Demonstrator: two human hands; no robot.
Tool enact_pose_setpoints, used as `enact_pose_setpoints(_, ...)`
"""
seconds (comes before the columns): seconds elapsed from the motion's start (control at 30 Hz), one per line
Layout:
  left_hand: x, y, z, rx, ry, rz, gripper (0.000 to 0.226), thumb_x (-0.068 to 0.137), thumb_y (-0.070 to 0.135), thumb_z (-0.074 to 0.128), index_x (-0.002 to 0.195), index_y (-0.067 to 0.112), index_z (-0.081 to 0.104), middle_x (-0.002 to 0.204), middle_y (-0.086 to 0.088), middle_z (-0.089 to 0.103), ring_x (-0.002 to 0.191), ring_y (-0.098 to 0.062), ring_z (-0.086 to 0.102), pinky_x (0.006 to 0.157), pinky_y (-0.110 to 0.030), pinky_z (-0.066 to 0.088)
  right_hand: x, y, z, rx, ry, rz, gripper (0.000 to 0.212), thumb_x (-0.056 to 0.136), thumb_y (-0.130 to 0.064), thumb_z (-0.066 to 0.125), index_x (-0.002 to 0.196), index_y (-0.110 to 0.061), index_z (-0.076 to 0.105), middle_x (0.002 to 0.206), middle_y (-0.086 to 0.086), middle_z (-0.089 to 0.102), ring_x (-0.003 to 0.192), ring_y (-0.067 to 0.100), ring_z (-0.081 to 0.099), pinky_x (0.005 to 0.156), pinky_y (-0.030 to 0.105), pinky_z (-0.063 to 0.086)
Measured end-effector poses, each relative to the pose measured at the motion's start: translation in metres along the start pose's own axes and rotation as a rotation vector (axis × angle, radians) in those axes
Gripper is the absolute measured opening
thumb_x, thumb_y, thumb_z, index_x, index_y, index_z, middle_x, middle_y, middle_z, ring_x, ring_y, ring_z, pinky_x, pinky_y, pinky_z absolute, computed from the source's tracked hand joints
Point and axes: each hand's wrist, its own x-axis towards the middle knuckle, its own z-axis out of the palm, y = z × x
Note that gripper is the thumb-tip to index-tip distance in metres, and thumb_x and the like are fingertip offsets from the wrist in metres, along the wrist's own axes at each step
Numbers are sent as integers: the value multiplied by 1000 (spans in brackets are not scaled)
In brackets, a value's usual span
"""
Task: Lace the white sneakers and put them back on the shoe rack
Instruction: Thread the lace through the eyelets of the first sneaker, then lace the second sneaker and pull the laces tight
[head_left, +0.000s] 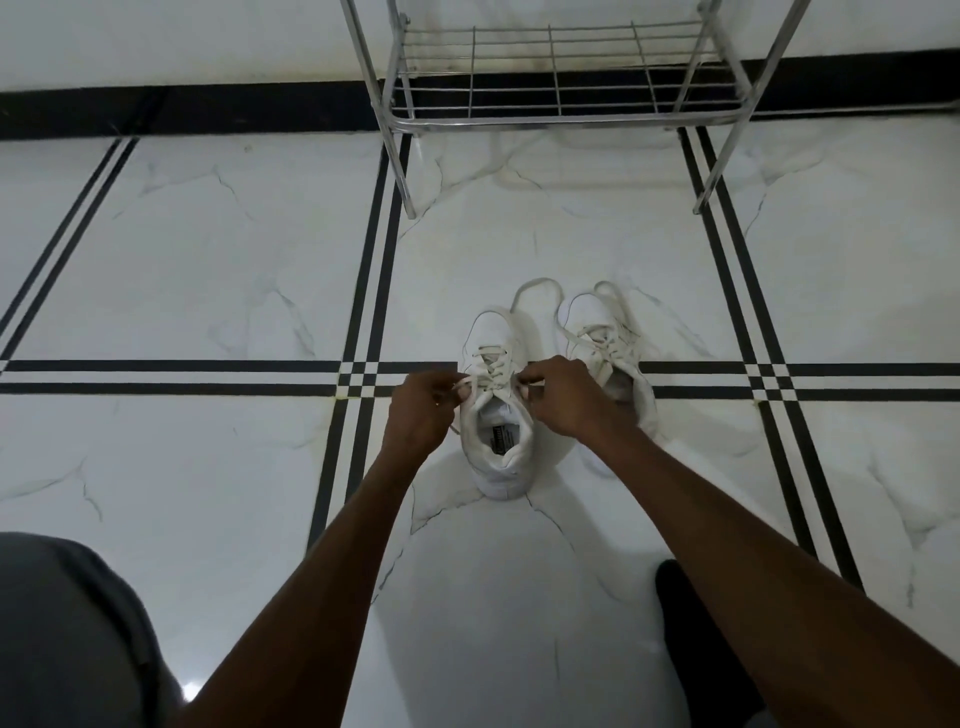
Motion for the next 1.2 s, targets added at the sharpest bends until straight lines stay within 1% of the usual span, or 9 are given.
enact_pose_setpoints(0.07,-6,-2,3,-103,20,-70,25,99,28,67,117,15,77,112,-5,78,96,-10,70,83,-17,55,-5,-6,6,109,21,66,26,95,-12,55,109,-6,75,112,15,74,106,32,67,85,29,49)
enact_pose_setpoints(0.2,-12,-6,7,-306,-50,-195,41,95,52,62,123,24,72,115,-4,75,109,-25,71,86,-49,64,-10,-13,15,321,-51,195,35,100,-30,49,114,-4,67,113,14,70,106,30,63,96,42,50)
enact_pose_setpoints(0.3,-11,-6,0,-359,-55,-226,47,89,63,60,119,29,74,114,-1,77,110,-24,72,90,-50,63,-9,-12,21,497,-42,223,41,95,-42,54,112,-6,67,108,16,71,101,31,67,90,53,56)
enact_pose_setpoints(0.57,-6,-22,-36,-325,90,-300,37,101,59,46,98,36,75,110,-3,75,111,-28,68,100,-49,55,6,-34,43,749,-175,244,36,101,-26,46,133,-23,61,128,3,64,113,25,64,93,50,58)
enact_pose_setpoints(0.77,5,-6,-39,-13,255,-143,47,107,44,45,120,7,71,114,-8,72,103,-18,63,84,-30,50,12,-35,27,516,-99,161,33,102,-23,45,126,-11,63,119,9,65,108,25,64,97,50,54)
enact_pose_setpoints(0.9,14,27,-18,101,407,168,27,105,29,53,110,10,71,109,-1,67,106,-19,63,90,-42,57,13,-18,-14,581,55,148,22,96,-19,57,112,-13,71,103,5,72,93,22,73,78,41,63)
enact_pose_setpoints(1.0,14,58,14,37,317,235,21,104,21,54,108,10,71,102,-3,71,92,-15,65,80,-32,56,8,4,-52,586,199,147,10,90,-12,66,97,-11,73,91,8,76,80,19,76,65,32,60)
enact_pose_setpoints(1.13,11,89,64,-35,22,170,25,101,26,63,111,5,73,98,-5,74,75,1,67,67,-12,53,-3,46,-88,412,361,215,10,80,-20,76,90,-18,76,89,-2,77,85,12,73,83,32,59)
enact_pose_setpoints(1.2,10,88,87,-7,-133,125,40,94,35,72,121,6,70,112,-5,71,83,-5,69,75,-14,54,-11,66,-94,366,331,270,19,80,-25,78,96,-16,76,93,1,76,88,16,72,86,39,60)
